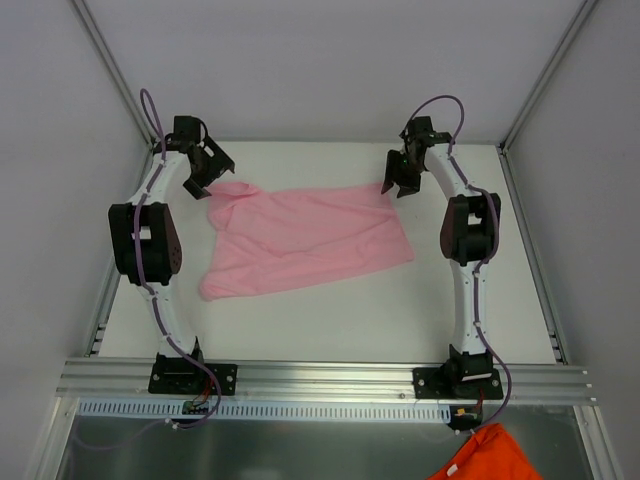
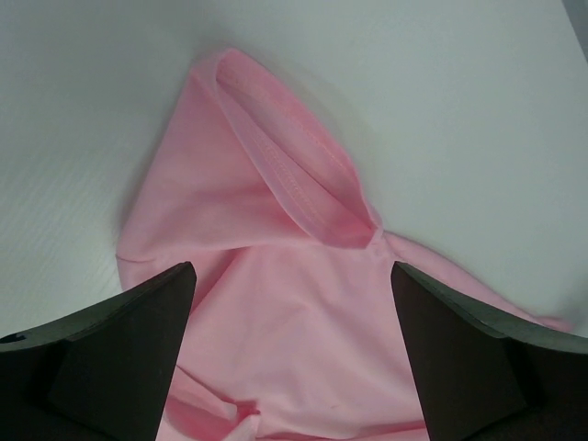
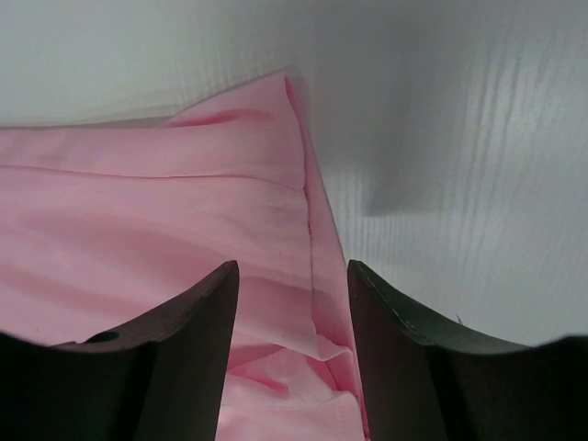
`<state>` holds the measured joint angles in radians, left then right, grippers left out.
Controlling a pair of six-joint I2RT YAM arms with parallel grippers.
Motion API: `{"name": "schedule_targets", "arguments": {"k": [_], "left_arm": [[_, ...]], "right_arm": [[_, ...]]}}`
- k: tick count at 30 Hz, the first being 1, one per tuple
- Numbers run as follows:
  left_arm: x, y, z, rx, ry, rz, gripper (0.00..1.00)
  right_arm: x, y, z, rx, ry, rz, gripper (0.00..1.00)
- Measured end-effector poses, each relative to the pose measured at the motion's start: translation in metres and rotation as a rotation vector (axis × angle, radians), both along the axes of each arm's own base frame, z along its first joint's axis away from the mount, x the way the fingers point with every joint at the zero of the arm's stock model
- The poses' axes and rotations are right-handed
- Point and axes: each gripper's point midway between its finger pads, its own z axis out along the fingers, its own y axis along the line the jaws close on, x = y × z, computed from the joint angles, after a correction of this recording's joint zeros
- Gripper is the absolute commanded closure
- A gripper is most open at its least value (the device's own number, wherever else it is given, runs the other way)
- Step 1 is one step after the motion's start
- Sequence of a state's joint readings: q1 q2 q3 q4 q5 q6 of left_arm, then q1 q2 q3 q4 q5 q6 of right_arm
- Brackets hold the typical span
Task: Fold and stack the t-shirts
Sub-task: Grap the side of the flattened tshirt furthest away from the robot with both arms
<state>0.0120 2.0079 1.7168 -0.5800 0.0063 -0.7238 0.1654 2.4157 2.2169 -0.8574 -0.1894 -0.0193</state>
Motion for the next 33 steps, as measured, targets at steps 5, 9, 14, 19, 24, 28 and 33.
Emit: {"name": "schedule_targets", "arguments": {"k": [5, 9, 14, 19, 24, 28, 33], "left_arm": [[0.007, 0.014, -0.003, -0.025, -0.015, 0.018, 0.14], [0.012, 0.020, -0.010, -0.037, -0.014, 0.027, 0.18], [0.023, 0.023, -0.026, -0.061, 0.001, 0.024, 0.18], [0.036, 0.028, -0.039, -0.070, 0.000, 0.013, 0.19], [0.052, 0.035, -0.044, -0.063, -0.015, 0.008, 0.20], [0.051, 0.040, -0.053, -0.066, 0.003, 0.015, 0.22], [0.050, 0.045, -0.063, -0.077, 0.022, 0.021, 0.22]], "right_arm": [[0.007, 0.012, 0.002, 0.063, -0.031, 0.027, 0.46], [0.015, 0.019, 0.007, 0.098, -0.070, 0.046, 0.46], [0.020, 0.023, 0.011, 0.120, -0.101, 0.070, 0.46], [0.023, 0.028, 0.014, 0.142, -0.117, 0.089, 0.48], [0.025, 0.031, 0.016, 0.157, -0.133, 0.102, 0.49], [0.023, 0.032, 0.008, 0.160, -0.125, 0.106, 0.50], [0.015, 0.031, -0.004, 0.157, -0.088, 0.106, 0.51]]}}
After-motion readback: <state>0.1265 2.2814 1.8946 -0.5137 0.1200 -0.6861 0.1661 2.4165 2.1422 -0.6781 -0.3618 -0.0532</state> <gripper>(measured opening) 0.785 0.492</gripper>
